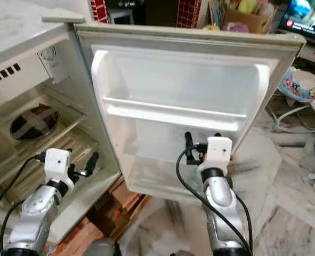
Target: Restocking fridge
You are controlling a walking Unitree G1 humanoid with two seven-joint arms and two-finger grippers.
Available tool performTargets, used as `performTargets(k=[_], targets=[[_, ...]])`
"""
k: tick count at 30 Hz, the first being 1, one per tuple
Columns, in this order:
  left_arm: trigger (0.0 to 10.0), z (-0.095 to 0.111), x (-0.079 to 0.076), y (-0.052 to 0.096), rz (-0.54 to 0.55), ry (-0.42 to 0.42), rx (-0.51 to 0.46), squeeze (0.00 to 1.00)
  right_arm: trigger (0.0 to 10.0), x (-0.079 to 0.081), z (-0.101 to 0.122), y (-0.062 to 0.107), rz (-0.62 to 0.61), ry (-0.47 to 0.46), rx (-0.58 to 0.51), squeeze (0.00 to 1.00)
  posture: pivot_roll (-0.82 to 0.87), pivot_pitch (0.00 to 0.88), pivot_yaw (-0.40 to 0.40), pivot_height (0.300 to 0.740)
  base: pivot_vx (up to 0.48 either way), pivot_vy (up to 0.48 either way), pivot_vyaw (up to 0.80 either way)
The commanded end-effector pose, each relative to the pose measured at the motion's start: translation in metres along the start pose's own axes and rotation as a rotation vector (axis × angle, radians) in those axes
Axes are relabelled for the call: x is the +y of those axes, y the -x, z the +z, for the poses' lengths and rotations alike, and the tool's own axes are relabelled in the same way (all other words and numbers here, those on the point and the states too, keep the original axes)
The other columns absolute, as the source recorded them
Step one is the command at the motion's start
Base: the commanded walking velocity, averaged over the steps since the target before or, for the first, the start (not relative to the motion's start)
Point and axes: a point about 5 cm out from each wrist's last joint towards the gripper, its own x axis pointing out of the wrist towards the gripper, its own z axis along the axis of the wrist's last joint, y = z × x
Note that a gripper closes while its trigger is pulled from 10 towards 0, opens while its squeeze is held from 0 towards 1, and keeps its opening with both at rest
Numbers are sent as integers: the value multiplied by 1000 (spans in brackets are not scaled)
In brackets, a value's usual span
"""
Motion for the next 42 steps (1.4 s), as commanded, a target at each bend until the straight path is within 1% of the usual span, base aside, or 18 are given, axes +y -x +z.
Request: performTargets(k=[1,4,5,7,8,10,15,17,19,20,22,25,27,29,35,37,41,42], targets=[[10000,4,4,-4,21,-20,-8,0,10000,7,-8,-1,47,-60,49,0,31,0,21,740,-292,0,0],[10000,11,10,-10,38,-19,-27,0,10000,9,-16,-5,79,-117,113,0,37,0,20,740,-285,0,0],[10000,13,11,-12,40,-20,-34,0,10000,6,-19,-6,80,-106,131,0,40,0,18,740,-285,0,0],[10000,15,14,-14,52,-25,-40,0,10000,-2,-24,-9,54,22,178,0,41,0,17,740,-255,0,0],[10000,16,15,-14,63,-23,-42,0,10000,-3,-26,-10,54,38,195,0,40,0,17,740,-247,0,0],[10000,16,15,-14,60,-25,-43,0,10000,-4,-18,-11,47,4,153,0,38,0,19,740,-249,0,0],[10000,15,13,-14,53,-27,-43,0,10000,-7,-10,-16,42,10,117,0,30,0,20,740,-243,0,0],[10000,14,10,-17,45,-26,-43,0,10000,-8,-4,-20,34,33,97,0,22,0,18,740,-277,0,0],[10000,15,9,-18,44,-26,-46,0,10000,-10,-5,-23,5,138,95,0,18,0,16,740,-285,0,0],[10000,15,9,-18,43,-26,-48,0,10000,-9,-6,-24,-5,145,101,0,18,0,15,740,-262,0,0],[10000,15,9,-19,40,-27,-54,0,10000,-5,-6,-28,-23,113,106,0,19,0,13,740,0,0,0],[10000,18,7,-20,37,3,-77,0,10000,1,-2,-32,-22,127,97,0,22,0,10,740,0,0,0],[10000,17,4,-18,23,-2,-88,0,10000,3,-3,-30,25,51,100,0,25,0,9,740,0,0,0],[10000,17,3,-18,18,-6,-90,0,10000,4,-1,-29,45,28,77,0,28,0,7,740,0,0,0],[10000,17,4,-17,7,-1,-92,0,10000,10,5,-33,43,83,53,0,29,0,11,740,0,-264,0],[10000,18,4,-17,-2,-7,-96,0,10000,11,7,-36,2,155,35,0,29,0,11,740,0,-450,0],[10000,17,4,-17,-3,-10,-96,0,10000,14,8,-36,52,122,26,0,30,0,14,740,0,-450,0],[10000,17,4,-17,5,-21,-94,0,10000,11,3,-36,47,207,68,0,30,0,14,740,0,-458,0]])
